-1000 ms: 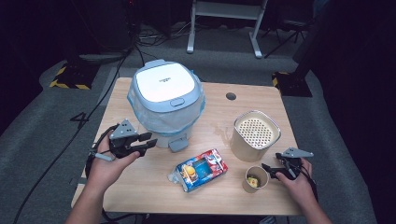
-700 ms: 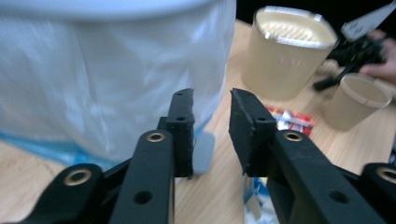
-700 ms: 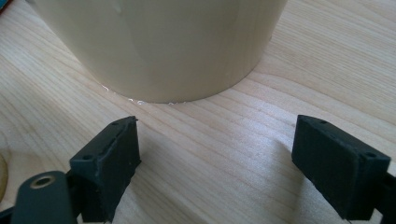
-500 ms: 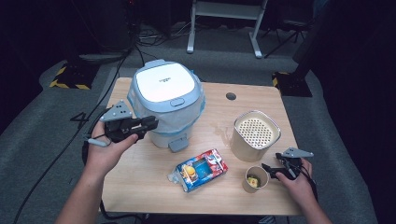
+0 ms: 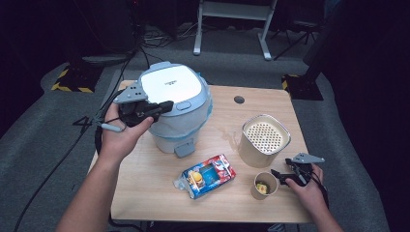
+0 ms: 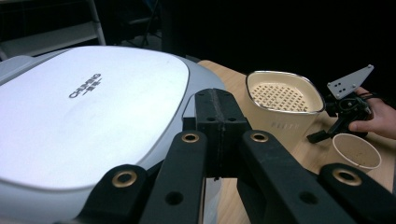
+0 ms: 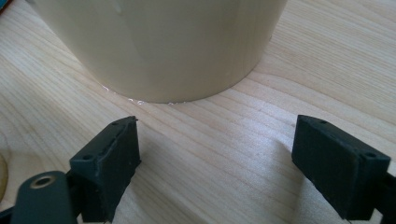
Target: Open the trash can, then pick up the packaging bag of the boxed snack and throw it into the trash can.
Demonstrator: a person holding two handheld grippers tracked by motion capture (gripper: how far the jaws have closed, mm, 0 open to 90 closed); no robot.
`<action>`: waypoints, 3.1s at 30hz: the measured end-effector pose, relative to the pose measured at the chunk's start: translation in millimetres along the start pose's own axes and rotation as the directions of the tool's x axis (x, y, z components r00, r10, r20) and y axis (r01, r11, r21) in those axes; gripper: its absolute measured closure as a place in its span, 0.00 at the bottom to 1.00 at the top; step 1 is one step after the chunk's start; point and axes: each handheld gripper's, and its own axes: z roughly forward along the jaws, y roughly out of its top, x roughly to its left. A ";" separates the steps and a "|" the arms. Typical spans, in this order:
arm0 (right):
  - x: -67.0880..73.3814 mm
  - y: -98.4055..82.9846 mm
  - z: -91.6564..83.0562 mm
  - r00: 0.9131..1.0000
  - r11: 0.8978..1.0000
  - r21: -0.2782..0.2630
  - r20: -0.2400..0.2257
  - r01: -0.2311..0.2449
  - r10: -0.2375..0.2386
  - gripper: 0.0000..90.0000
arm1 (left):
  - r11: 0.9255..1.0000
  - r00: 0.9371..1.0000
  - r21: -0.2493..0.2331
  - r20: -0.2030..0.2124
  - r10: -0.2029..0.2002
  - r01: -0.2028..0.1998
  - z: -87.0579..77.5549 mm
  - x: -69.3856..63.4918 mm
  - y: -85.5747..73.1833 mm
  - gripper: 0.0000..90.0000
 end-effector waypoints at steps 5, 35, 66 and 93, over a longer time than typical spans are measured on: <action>0.0 0.0 0.0 1.000 1.000 0.000 0.000 0.000 0.000 0.17 | 1.000 1.000 0.012 -0.002 0.009 -0.009 10.3 0.3 5.3 1.00; 0.0 0.0 0.0 1.000 1.000 0.000 0.000 0.000 0.000 0.17 | 0.988 0.998 0.147 -0.038 0.058 -0.051 44.5 -6.3 14.1 1.00; -0.4 1.1 1.2 1.000 1.000 0.000 -0.004 0.004 -0.004 0.17 | 0.996 0.989 0.058 0.133 0.061 -0.069 55.4 -37.7 8.6 0.57; -0.5 1.2 1.2 1.000 1.000 0.000 -0.005 0.004 -0.004 0.17 | 0.975 0.986 0.214 0.141 -0.091 0.060 116.0 -51.4 -99.3 0.57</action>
